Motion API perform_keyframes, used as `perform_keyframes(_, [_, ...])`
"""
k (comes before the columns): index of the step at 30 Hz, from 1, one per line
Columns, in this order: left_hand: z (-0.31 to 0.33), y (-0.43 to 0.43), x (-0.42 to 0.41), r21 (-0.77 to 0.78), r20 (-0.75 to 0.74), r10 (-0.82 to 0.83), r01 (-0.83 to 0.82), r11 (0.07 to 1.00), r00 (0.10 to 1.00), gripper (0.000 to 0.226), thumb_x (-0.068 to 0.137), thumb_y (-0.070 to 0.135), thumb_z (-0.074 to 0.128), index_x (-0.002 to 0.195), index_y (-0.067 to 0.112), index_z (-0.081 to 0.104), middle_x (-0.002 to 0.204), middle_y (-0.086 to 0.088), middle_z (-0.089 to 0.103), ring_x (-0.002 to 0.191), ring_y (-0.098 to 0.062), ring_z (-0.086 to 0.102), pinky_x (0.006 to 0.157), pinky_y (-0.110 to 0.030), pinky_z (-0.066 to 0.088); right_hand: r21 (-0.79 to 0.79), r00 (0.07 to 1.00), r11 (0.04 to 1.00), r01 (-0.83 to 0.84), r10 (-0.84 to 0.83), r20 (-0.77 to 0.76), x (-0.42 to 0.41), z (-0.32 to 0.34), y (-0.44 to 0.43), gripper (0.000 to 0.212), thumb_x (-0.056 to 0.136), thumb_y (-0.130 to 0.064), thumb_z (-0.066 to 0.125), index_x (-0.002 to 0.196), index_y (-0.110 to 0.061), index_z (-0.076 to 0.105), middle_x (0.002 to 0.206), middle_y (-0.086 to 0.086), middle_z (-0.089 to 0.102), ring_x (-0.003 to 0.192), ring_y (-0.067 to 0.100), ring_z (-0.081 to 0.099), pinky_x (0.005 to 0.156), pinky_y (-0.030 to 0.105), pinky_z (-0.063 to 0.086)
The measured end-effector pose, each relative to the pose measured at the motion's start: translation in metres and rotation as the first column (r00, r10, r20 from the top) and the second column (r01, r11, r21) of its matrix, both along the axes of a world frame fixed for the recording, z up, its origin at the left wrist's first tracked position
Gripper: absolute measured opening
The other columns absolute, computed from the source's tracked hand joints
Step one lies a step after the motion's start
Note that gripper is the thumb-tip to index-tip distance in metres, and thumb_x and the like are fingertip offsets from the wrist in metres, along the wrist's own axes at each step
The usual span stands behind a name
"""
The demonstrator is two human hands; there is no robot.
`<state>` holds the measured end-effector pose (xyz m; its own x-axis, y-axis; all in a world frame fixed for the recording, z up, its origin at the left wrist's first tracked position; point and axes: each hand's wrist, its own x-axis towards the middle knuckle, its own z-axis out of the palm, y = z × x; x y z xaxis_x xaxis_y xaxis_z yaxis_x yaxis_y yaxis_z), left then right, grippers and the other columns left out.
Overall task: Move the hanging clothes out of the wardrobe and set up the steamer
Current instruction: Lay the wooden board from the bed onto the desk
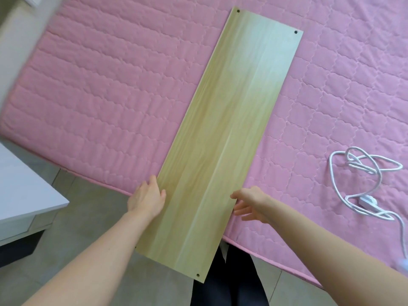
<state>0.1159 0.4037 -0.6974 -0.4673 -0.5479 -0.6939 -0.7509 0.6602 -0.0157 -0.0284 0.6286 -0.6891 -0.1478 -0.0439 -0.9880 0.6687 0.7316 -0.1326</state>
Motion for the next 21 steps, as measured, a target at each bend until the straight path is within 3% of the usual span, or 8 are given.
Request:
perform_keyframes(4, [-0.004,-0.006,-0.038,0.012,-0.137,0.011,-0.010,1.000,0.991,0.034,0.095,0.026,0.044,0.121,0.005,0.042,0.127,-0.017,0.048,0.114,-0.038,0.050,0.088,-0.045,0.042,-0.009,0.996,1.000,0.005,-0.006,-0.087,-0.043,-0.006,-0.002,0.022,0.091,-0.019,0.053,0.103,-0.001,0.054,0.097,0.019,0.062,0.080,0.030,0.062,0.073,0.038,0.051])
perform_keyframes(10, [-0.019,-0.022,-0.118,0.106,-0.249,0.099,-0.075,0.992,0.963,0.051,0.090,0.026,0.051,0.135,0.006,0.040,0.137,-0.017,0.042,0.126,-0.036,0.043,0.102,-0.043,0.037,-0.078,0.964,0.991,0.106,-0.122,-0.236,-0.112,-0.004,-0.011,0.028,0.091,-0.016,0.053,0.116,-0.002,0.056,0.101,0.016,0.060,0.080,0.029,0.061,0.078,0.041,0.052])
perform_keyframes(13, [-0.023,-0.028,-0.152,0.192,-0.301,0.187,-0.132,0.972,0.935,0.062,0.086,0.025,0.056,0.142,0.009,0.036,0.139,-0.018,0.042,0.129,-0.035,0.041,0.108,-0.041,0.034,-0.104,0.954,0.984,0.147,-0.168,-0.246,-0.129,-0.003,-0.016,0.031,0.091,-0.015,0.054,0.119,-0.002,0.052,0.109,0.023,0.060,0.088,0.035,0.063,0.085,0.049,0.052])
perform_keyframes(17, [-0.021,-0.024,-0.167,0.224,-0.279,0.265,-0.206,0.953,0.923,0.071,0.083,0.025,0.060,0.147,0.015,0.029,0.142,-0.017,0.038,0.131,-0.035,0.036,0.110,-0.039,0.031,-0.093,0.959,0.985,0.149,-0.166,-0.230,-0.131,-0.001,-0.022,0.035,0.087,-0.014,0.057,0.117,0.001,0.045,0.118,0.027,0.056,0.098,0.039,0.064,0.074,0.056,0.055])
perform_keyframes(21, [-0.022,-0.019,-0.153,0.225,-0.294,0.286,-0.225,0.948,0.912,0.075,0.082,0.021,0.060,0.148,0.020,0.026,0.142,-0.014,0.034,0.133,-0.034,0.031,0.111,-0.038,0.026,-0.070,0.959,0.983,0.169,-0.181,-0.220,-0.124,0.002,-0.022,0.036,0.085,-0.014,0.059,0.113,0.002,0.045,0.118,0.025,0.055,0.097,0.038,0.064,0.073,0.058,0.055])
